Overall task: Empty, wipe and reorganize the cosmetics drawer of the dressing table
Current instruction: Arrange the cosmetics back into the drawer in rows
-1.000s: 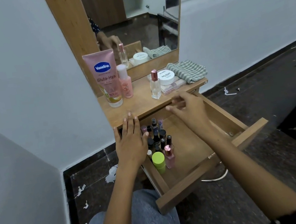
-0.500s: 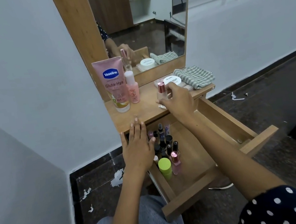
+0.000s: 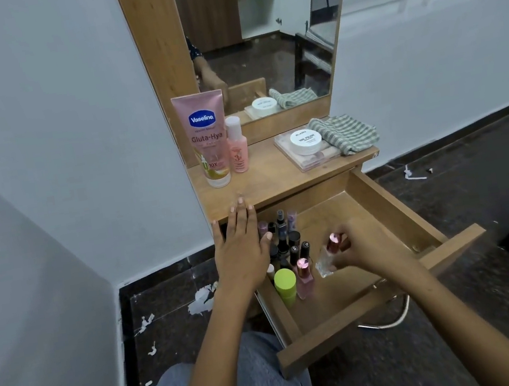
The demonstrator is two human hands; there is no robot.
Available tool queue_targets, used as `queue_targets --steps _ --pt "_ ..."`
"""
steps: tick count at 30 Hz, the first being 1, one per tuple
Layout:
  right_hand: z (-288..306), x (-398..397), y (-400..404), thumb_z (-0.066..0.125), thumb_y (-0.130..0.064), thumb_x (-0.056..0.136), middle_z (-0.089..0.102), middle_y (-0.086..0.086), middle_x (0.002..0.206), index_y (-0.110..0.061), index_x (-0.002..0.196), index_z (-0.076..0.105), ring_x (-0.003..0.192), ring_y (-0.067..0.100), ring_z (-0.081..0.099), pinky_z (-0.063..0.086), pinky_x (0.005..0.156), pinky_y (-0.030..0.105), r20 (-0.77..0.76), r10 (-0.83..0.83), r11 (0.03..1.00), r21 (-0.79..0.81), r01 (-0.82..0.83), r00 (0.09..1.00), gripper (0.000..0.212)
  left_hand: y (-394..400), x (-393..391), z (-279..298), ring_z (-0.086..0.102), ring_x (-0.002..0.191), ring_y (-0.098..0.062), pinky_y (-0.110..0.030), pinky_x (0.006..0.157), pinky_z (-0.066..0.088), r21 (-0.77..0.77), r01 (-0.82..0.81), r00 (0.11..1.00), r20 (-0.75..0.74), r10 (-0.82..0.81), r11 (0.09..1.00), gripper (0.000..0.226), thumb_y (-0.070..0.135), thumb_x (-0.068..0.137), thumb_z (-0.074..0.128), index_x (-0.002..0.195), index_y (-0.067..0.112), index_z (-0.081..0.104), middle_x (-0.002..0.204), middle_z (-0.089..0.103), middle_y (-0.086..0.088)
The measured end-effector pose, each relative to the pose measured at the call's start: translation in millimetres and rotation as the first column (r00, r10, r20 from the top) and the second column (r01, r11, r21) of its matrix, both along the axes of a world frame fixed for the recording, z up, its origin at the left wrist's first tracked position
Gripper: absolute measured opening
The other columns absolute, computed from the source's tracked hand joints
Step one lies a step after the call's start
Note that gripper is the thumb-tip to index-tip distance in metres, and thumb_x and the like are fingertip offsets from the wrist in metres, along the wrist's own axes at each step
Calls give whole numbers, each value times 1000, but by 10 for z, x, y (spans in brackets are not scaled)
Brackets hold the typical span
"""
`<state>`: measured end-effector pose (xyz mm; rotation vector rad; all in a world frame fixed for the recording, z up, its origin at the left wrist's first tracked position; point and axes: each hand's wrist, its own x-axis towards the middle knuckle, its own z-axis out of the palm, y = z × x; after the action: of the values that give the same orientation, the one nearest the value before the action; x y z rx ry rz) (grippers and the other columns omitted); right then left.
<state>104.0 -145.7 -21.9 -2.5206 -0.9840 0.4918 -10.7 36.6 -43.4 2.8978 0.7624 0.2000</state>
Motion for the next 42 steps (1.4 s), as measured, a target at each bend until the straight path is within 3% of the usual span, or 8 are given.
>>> queue_targets --steps 3,7,12,18,24,29,34,42 --pt "-98 -64 73 83 -12 65 70 -3 87 -17 89 72 81 11 66 56 67 23 2 65 997 -38 -65 998 27 0 -2 10 -15 145 -15 -42 111 -16 -4 0 1000 -6 0 1000 60 41 103 19 153 17 -3 157 -18 1" --pt "-203 -117 112 81 -14 68 69 -3 90 -17 90 72 83 10 65 48 63 15 28 118 992 -43 -116 993 24 2 -1 19 -15 145 -14 -41 110 -17 -10 0 1000 -10 0 1000 60 41 103 19 153 17 -3 157 -19 1" --pt "-288 -108 134 80 -16 66 70 -2 85 -16 83 70 80 13 66 55 73 35 33 125 992 -33 -123 992 20 5 -8 -3 -16 145 -15 -43 111 -17 0 4 1000 -5 -4 1000 60 42 103 18 152 17 -6 157 -21 0" --pt "-166 -88 34 80 -12 71 65 -6 102 -19 110 60 89 8 63 53 75 21 30 170 983 -80 -167 985 44 -5 -3 -6 -16 145 -15 -42 112 -16 -1 -4 1000 5 4 1000 60 42 102 18 152 17 -5 157 -21 1" --pt "244 261 69 79 -16 74 66 -8 85 -20 92 66 80 7 63 56 78 33 147 8 991 130 -28 989 22 -16 1 2 -13 145 -15 -41 112 -16 14 -8 1000 14 7 1000 60 41 103 19 152 16 -3 157 -19 0" --pt "351 663 676 70 -23 82 62 8 115 -10 111 63 105 20 57 43 87 31 329 -167 903 430 10 929 33 -20 5 14 -13 145 -14 -41 112 -16 0 -10 1000 12 10 1000 59 41 103 19 152 17 -3 157 -18 1" --pt "282 947 1126 68 -24 84 41 18 140 -8 129 49 129 33 40 37 102 42 380 -218 933 351 78 899 51 -9 6 15 -14 145 -15 -41 112 -16 -5 -8 1000 11 8 1000 59 41 103 18 152 17 -4 157 -20 1" --pt "167 856 1275 61 -9 82 52 17 125 -7 117 53 118 31 44 39 93 37 415 -297 923 355 148 860 36 -14 -1 6 -14 145 -13 -38 111 -17 -9 -2 999 46 3 1000 60 41 103 21 152 17 -2 157 -19 1"
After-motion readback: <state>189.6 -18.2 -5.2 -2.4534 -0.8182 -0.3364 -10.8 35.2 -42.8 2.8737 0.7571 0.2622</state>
